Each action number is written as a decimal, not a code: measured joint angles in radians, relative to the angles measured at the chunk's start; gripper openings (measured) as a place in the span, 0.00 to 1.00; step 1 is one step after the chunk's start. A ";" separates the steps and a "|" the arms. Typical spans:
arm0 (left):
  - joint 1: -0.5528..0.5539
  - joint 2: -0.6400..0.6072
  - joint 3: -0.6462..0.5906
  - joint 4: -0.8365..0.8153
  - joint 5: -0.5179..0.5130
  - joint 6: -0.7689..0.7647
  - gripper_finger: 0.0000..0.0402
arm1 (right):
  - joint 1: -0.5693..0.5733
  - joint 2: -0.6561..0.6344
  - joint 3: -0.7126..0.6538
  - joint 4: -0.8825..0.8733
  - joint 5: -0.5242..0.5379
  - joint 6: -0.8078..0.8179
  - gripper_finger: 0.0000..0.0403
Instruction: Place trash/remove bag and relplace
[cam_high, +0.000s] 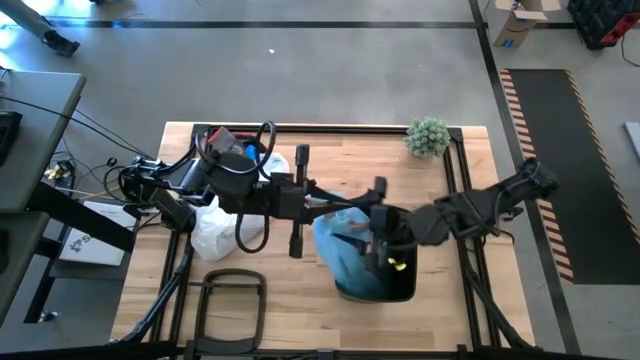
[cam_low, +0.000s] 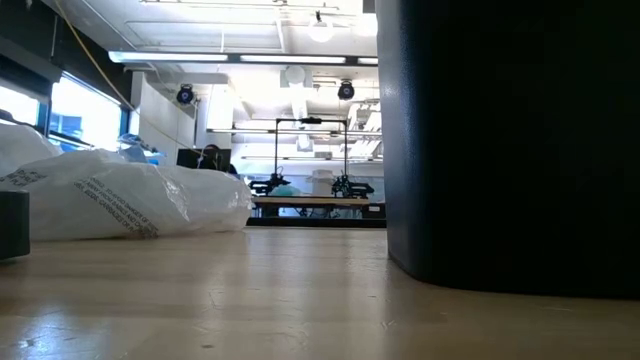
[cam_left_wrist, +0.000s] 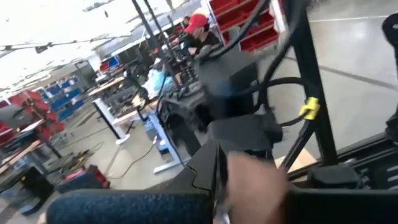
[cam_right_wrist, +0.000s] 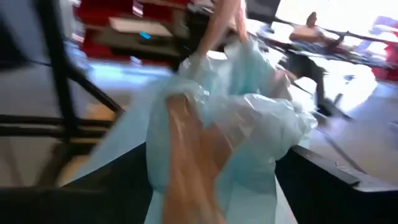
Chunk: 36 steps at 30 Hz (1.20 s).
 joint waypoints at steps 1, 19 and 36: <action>0.001 0.000 0.000 0.001 0.004 0.000 0.00 | -0.016 0.000 -0.011 0.042 -0.052 -0.006 0.69; 0.028 -0.005 0.096 -0.093 0.127 -0.261 0.00 | -0.151 0.085 -0.033 0.118 -0.260 -0.063 0.93; -0.151 -0.088 0.005 -0.935 0.052 -1.088 0.00 | -0.155 0.085 -0.032 0.059 -0.261 -0.063 0.89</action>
